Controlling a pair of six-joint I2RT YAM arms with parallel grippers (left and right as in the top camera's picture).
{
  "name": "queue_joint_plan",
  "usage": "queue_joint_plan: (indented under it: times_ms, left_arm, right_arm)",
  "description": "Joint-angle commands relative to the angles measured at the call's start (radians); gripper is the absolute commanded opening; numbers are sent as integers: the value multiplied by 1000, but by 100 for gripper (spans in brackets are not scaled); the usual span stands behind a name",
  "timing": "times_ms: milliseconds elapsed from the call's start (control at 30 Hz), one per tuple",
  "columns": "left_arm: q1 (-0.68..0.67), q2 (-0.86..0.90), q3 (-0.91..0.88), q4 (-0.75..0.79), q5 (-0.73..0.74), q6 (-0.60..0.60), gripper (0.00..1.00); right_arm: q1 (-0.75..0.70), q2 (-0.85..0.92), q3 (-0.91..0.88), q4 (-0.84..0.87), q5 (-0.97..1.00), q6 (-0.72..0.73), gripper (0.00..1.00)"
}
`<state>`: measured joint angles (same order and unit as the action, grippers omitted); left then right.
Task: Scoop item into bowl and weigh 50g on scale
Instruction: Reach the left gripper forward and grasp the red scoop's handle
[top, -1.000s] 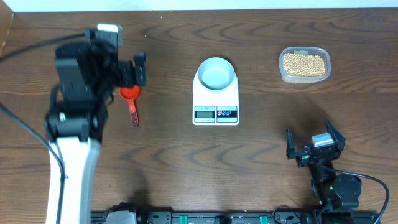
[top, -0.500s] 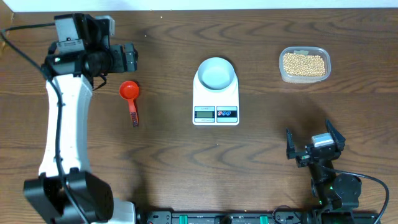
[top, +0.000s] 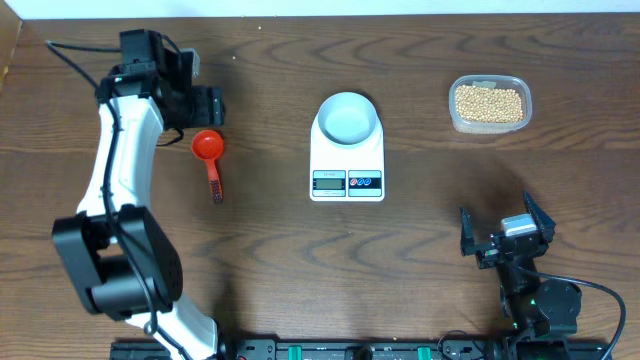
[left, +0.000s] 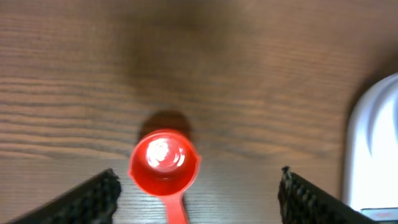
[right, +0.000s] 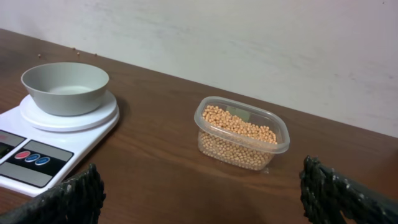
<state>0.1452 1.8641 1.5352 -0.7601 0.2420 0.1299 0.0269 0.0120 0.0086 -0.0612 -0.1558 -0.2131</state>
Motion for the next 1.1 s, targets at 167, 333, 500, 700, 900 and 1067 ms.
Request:
queue_joint_plan:
  times_ms: [167, 333, 500, 700, 900, 1067]
  left_arm:
    - [16, 70, 19, -55, -72, 42, 75]
    - [37, 101, 6, -62, -71, 110, 71]
    - [62, 147, 0, -74, -71, 155, 65]
    - [72, 198, -5, -76, -51, 161, 53]
    - [72, 246, -7, -65, -52, 161, 41]
    - [72, 274, -7, -39, -52, 144, 32]
  right_arm:
    - [6, -6, -3, -2, 8, -9, 99]
    - [6, -6, -3, -2, 8, -9, 99]
    - [6, -6, -3, -2, 8, -9, 99]
    - [6, -6, -3, -2, 8, -9, 99]
    - [6, -6, -3, -2, 8, -9, 99]
    - [6, -6, -3, -2, 8, -9, 99]
